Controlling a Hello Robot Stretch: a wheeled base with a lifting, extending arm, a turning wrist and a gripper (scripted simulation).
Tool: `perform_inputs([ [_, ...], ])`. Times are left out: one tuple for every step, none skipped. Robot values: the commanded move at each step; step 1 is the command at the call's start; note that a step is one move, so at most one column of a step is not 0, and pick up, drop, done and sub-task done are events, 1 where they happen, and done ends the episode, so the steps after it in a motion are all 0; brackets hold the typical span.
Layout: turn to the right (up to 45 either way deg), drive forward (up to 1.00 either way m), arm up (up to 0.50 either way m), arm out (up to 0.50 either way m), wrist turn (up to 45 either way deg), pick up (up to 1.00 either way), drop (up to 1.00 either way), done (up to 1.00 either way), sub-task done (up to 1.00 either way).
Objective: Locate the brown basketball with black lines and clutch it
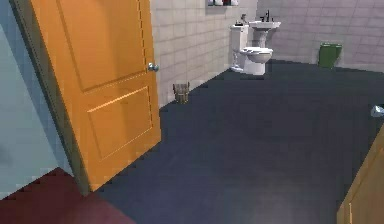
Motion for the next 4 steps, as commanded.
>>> perform_inputs([
  [9.0, 0.0, 0.0, 0.0, 0.0, 0.0, 0.0, 0.0, 0.0],
  [0.0, 0.4, 0.0, 0.0, 0.0, 0.0, 0.0, 0.0, 0.0],
  [21.0, 0.0, 0.0, 0.0, 0.0, 0.0, 0.0, 0.0, 0.0],
  [0.0, 1.0, 0.0, 0.0, 0.0, 0.0, 0.0, 0.0, 0.0],
])
